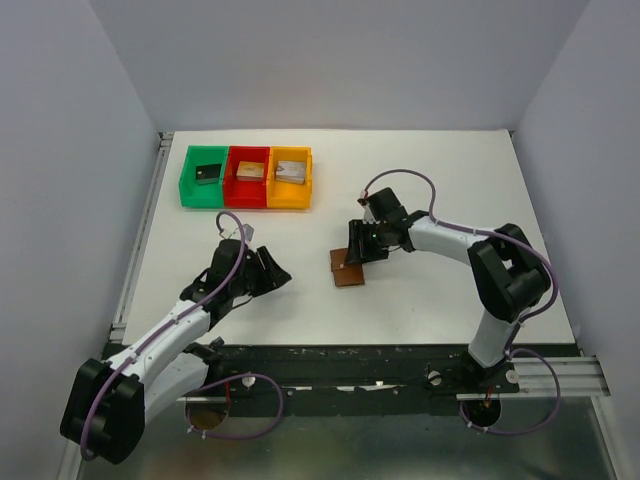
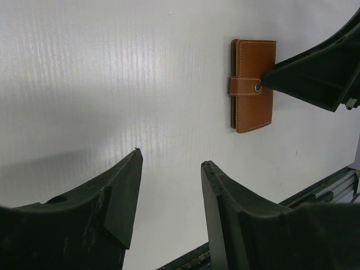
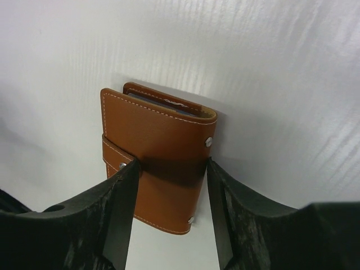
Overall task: Take the credit cards out of the card holder
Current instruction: Open the card holder at the center of the board.
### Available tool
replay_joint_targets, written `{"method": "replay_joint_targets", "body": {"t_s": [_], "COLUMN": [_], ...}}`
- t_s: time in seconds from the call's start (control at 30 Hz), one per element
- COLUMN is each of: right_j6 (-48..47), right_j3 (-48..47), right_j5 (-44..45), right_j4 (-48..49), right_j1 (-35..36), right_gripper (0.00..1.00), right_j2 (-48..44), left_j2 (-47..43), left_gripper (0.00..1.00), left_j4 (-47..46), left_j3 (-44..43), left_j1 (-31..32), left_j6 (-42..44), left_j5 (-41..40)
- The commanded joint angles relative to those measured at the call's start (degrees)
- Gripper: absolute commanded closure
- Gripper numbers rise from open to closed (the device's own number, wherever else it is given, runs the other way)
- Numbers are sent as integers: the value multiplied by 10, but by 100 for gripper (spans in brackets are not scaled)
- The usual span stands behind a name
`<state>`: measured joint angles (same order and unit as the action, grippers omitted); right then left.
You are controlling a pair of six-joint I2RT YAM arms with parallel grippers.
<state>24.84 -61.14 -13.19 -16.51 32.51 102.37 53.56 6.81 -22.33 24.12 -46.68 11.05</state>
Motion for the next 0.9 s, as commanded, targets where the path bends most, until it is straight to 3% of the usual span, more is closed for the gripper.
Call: {"method": "replay_joint_targets", "body": {"t_s": [0.0,0.17,0.27,0.43,0.63,0.7,0.87], "right_j6": [-40,-82,-71,-33,27,58,90], "right_j3": [-9,-7,2,51,153,202,262], "right_j5": [-91,-107,-71,6,-53,-46,-6], "right_j4": [6,-13,-22,-28,25,61,97], "right_j1": [1,27,33,32,43,57,105], "right_gripper": [43,45,43,38,40,44,58], "right_j2": [16,7,-17,-173,-291,-316,-334], "left_j2": [-9,0,17,59,160,206,322], "left_gripper": [44,44,44,44,44,48,69], "left_j4": [-2,-7,-8,-2,-16,-26,-24], "left_j3": [1,-8,-25,-75,-165,-196,-282], "left_j1": [3,3,3,3,3,3,4], "left_j6": [7,8,13,33,63,68,86], "left_j5": [12,12,14,13,38,56,100]}}
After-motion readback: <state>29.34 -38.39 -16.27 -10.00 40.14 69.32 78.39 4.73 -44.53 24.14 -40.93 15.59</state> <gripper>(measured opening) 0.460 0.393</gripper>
